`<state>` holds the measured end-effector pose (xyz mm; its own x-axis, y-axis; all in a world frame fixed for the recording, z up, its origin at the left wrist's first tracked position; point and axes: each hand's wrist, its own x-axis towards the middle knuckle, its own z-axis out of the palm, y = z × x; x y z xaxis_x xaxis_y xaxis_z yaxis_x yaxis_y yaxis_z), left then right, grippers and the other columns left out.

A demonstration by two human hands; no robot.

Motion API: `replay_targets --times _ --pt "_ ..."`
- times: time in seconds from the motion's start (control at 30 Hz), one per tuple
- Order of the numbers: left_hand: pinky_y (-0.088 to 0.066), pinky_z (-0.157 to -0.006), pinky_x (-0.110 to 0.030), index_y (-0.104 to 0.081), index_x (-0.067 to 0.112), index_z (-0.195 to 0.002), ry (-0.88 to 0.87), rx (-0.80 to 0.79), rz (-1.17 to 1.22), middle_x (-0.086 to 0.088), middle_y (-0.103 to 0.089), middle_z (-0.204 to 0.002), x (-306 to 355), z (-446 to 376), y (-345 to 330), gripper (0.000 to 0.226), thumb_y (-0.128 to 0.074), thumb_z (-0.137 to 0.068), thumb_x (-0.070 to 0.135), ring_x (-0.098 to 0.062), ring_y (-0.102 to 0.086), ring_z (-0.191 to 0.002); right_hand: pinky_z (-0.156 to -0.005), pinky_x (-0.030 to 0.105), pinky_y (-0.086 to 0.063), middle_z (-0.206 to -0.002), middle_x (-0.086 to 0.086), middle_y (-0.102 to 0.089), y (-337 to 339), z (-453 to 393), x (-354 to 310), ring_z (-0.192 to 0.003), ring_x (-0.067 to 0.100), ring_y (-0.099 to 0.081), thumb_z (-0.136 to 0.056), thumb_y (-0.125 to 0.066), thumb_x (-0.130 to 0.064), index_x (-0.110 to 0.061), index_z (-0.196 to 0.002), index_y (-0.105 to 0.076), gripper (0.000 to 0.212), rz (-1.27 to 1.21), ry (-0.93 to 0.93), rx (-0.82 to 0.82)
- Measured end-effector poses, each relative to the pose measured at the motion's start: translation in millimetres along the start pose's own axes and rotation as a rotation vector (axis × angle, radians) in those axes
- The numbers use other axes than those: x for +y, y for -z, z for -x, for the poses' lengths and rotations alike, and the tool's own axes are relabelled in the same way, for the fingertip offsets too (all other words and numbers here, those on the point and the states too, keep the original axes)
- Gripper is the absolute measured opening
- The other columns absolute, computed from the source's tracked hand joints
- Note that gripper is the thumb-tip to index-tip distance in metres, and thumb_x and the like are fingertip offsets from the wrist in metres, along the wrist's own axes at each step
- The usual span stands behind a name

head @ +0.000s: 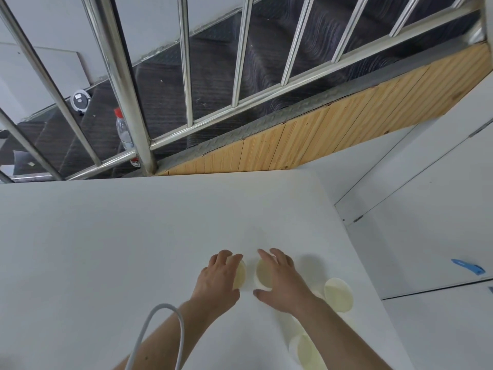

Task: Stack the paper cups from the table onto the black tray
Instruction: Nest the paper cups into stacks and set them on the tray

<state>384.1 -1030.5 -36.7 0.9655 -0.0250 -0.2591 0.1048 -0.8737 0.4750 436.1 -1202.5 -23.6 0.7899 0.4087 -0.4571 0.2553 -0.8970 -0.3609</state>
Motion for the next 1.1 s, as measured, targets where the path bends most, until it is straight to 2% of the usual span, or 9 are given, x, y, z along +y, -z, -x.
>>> replay_targets --times 0.13,0.27,0.57,0.73,0.97,1.1 --pt "-0.045 -0.095 -0.030 -0.023 0.028 -0.146 -0.015 0.020 0.017 0.005 -0.028 -0.144 1.3 3.7 3.7 0.072 -0.058 -0.083 0.023 -0.019 -0.033 -0.130 -0.103 0.031 -0.042 -0.147 -0.005 -0.027 -6.2 3.7 -5.5 -0.135 0.019 -0.030 -0.087 -0.061 -0.021 -0.029 -0.149 -0.028 0.071 0.026 0.004 0.064" --pt "-0.046 -0.093 -0.030 -0.025 0.027 -0.146 -0.039 0.052 0.038 0.004 -0.029 -0.143 -0.6 10.2 9.2 0.071 -0.058 -0.083 0.023 -0.020 -0.034 -0.129 -0.096 0.030 -0.047 -0.144 -0.007 -0.029 -7.0 17.0 -10.5 -0.132 0.018 -0.031 -0.086 -0.061 -0.025 -0.031 -0.148 -0.030 0.069 0.030 -0.020 0.169" --pt "-0.047 -0.090 -0.027 -0.025 0.027 -0.145 -0.101 0.195 0.081 0.006 -0.029 -0.143 1.3 65.7 25.2 0.071 -0.058 -0.082 0.025 -0.018 -0.034 -0.129 -0.097 0.026 -0.045 -0.150 -0.007 -0.025 -9.4 65.6 -42.9 -0.137 0.016 -0.027 -0.086 -0.063 -0.027 -0.032 -0.149 -0.029 0.072 0.021 0.049 0.329" --pt "-0.047 -0.089 -0.027 -0.027 0.028 -0.145 -0.087 0.264 0.112 0.005 -0.031 -0.143 -17.7 138.2 26.5 0.071 -0.059 -0.082 0.026 -0.017 -0.035 -0.128 -0.092 0.027 -0.049 -0.150 -0.007 -0.024 -34.5 110.3 -84.0 -0.138 0.015 -0.025 -0.085 -0.062 -0.023 -0.034 -0.149 -0.030 0.073 0.033 0.111 0.369" --pt "-0.043 -0.085 -0.022 -0.029 0.029 -0.144 0.026 0.373 0.146 0.008 -0.032 -0.142 -62.4 247.7 30.3 0.070 -0.060 -0.082 0.026 -0.015 -0.034 -0.128 -0.099 0.029 -0.044 -0.149 -0.005 -0.023 -87.3 170.3 -151.9 -0.137 0.016 -0.025 -0.085 -0.062 -0.016 -0.032 -0.149 -0.031 0.073 -0.047 0.246 0.303" --pt "-0.045 -0.092 -0.027 -0.030 0.027 -0.144 0.080 0.385 0.132 0.006 -0.033 -0.143 -86.8 299.2 41.0 0.071 -0.061 -0.081 0.025 -0.017 -0.035 -0.129 -0.098 0.030 -0.044 -0.148 -0.007 -0.024 -105.8 192.4 -192.3 -0.137 0.015 -0.024 -0.085 -0.063 -0.015 -0.033 -0.148 -0.032 0.073 -0.085 0.298 0.279"
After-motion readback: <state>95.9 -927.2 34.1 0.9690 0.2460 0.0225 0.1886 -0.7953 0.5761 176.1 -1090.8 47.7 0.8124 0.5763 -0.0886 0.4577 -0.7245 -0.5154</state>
